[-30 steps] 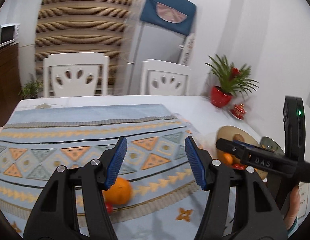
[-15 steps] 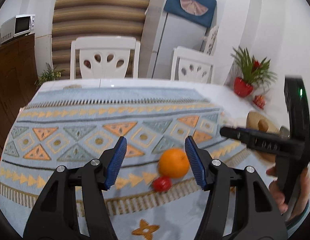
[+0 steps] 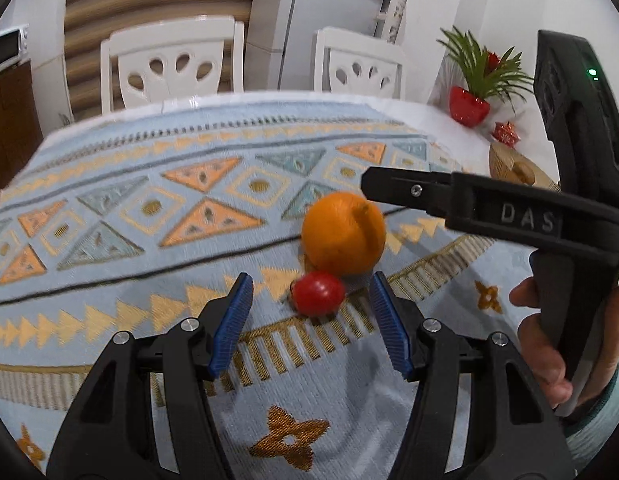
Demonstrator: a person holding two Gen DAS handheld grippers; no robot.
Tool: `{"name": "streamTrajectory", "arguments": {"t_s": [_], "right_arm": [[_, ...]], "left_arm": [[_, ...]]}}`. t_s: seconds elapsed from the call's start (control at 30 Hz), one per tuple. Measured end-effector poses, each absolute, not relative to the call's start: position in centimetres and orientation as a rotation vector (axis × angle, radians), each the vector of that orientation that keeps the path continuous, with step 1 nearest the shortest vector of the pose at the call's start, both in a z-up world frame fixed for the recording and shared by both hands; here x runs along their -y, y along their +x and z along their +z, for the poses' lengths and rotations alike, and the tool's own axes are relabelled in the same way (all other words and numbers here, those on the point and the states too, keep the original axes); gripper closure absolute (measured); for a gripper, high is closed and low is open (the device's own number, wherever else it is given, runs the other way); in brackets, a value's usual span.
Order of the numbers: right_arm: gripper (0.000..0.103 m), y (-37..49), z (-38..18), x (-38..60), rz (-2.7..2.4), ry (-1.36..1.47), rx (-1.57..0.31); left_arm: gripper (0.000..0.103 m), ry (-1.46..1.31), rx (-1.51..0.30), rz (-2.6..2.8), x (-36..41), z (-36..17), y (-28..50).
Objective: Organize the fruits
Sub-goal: 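Lower the right tool around the last large orange while the left tool approaches a small tomato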
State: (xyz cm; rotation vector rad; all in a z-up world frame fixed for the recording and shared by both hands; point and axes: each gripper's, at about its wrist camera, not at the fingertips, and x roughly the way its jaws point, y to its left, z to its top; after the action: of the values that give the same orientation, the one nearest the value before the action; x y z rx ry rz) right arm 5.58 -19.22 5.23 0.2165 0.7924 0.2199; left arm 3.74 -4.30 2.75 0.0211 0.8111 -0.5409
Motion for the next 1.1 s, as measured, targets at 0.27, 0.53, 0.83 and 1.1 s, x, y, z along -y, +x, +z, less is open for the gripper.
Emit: {"name": "streamTrajectory", "arguments": {"t_s": [0.27,0.53,0.83,1.1], "right_arm": [[0.033,5.7,3.7,19.1,0.254,0.229,-0.804],[0.033,5.7,3.5,18.0,0.273,0.188,-0.811],[0.029,6.3,2.6,17.3,0.266,0.153,-0.862],[0.031,6.2,2.4,16.6,0.249,0.111,-0.864]], "left_arm": [[0.042,0.021,-0.873,-0.541,4.8,1.6,4.4],[0.042,0.1,-0.896,-0.523,5.9,1.0,4.3],[0.045,0.144,-0.893,-0.498,6.5,0.9,4.4],[0.048,0.17,-0.888,-0.48,6.7,0.8,4.4]]}}
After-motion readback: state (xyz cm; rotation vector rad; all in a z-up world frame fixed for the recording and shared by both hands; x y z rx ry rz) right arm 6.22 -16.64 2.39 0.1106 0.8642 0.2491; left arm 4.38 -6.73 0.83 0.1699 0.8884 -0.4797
